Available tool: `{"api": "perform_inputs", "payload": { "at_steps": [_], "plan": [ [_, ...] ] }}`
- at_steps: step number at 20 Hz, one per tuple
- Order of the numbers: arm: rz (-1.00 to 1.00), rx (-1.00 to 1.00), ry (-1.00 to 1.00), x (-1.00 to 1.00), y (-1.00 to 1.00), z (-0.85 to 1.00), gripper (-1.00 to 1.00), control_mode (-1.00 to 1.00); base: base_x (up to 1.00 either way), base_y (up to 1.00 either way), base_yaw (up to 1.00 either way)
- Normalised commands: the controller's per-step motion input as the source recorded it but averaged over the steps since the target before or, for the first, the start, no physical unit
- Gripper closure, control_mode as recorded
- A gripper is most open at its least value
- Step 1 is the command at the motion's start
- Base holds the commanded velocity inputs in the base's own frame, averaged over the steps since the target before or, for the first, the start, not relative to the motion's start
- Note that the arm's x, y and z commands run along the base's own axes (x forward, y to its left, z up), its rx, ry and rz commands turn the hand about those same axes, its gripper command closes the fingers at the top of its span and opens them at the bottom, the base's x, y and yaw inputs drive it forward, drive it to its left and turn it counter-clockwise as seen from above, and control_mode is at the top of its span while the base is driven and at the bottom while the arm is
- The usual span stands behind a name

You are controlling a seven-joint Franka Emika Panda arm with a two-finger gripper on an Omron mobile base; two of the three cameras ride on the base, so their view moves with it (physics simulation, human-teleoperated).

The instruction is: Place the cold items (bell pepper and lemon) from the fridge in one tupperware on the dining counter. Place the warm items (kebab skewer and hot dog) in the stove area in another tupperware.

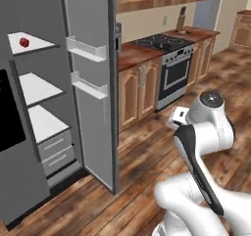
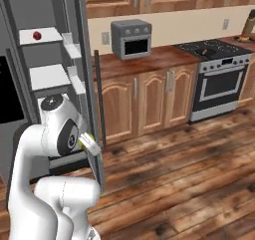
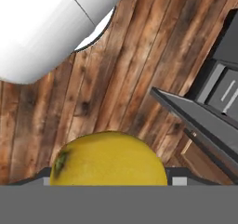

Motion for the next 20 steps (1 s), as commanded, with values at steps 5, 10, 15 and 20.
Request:
{"api": "perform_inputs", "payload": {
  "at_steps": [5,10,15,20],
  "plan": [
    [0.0,0.0,0.0,0.0,0.0,0.0,1.0,1.0,-0.59,-0.6,-0.41],
    [0.0,0.0,0.0,0.0,0.0,0.0,1.0,1.0,-0.41,-0.61,-0.4],
    [0.0,0.0,0.0,0.0,0.0,0.0,1.0,1.0,-0.35,-0.67,-0.33],
    [0.0,0.0,0.0,0.0,0.0,0.0,1.0,1.0,-0.45,-0.8,-0.34]
  ]
}}
